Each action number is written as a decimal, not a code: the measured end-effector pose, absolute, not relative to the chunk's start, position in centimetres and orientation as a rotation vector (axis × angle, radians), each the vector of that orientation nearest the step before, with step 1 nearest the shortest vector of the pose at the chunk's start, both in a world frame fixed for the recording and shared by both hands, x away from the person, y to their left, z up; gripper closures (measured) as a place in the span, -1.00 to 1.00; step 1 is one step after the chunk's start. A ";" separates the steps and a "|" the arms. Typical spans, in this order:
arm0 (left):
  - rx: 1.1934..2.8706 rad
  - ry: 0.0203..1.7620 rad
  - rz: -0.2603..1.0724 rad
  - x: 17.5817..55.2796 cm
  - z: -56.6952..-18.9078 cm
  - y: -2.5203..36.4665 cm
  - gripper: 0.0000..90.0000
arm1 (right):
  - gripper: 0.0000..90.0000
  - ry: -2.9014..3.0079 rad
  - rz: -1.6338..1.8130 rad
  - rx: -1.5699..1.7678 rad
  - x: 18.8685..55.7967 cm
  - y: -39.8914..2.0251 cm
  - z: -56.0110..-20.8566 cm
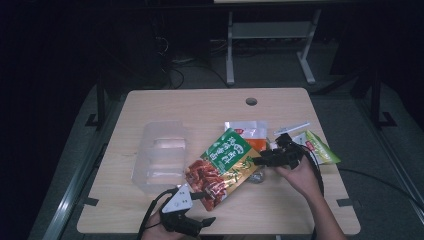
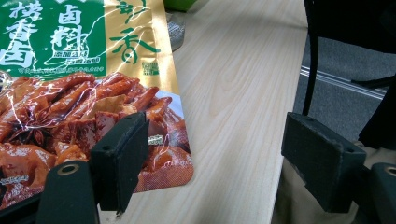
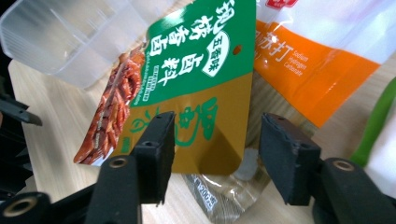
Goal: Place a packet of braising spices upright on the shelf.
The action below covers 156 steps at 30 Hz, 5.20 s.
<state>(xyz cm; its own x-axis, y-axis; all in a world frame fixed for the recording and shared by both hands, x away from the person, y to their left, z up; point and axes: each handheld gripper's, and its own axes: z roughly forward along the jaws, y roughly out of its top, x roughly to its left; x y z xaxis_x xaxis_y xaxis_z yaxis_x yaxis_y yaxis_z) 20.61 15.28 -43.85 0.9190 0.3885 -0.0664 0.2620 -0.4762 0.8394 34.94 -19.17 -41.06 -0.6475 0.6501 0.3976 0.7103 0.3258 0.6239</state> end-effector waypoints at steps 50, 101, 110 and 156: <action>2.024 0.659 0.301 26.6 -40.4 12.3 -0.48 | 1.00 -2.727 -1.341 -0.813 31.8 -18.0 -29.1; 2.061 0.660 0.236 28.1 -40.4 11.7 0.77 | 0.84 -2.532 -1.463 -0.952 30.4 -18.9 -39.2; 2.065 0.674 0.254 26.8 -40.1 12.4 0.42 | 1.00 -2.557 -1.433 -0.915 29.7 -18.5 -38.9; 2.050 0.615 0.251 22.8 -41.0 15.8 -0.23 | 1.00 -2.652 -1.544 -0.858 29.9 -15.8 -31.3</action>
<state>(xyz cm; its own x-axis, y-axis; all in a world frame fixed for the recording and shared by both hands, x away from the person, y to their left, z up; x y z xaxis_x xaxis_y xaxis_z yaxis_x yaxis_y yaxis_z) 22.79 15.83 -40.98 0.8525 0.5186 -0.0661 0.3240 -0.4250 0.8452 29.94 -15.75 -31.31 -0.8539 0.4699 0.2235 0.4265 0.3859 0.8180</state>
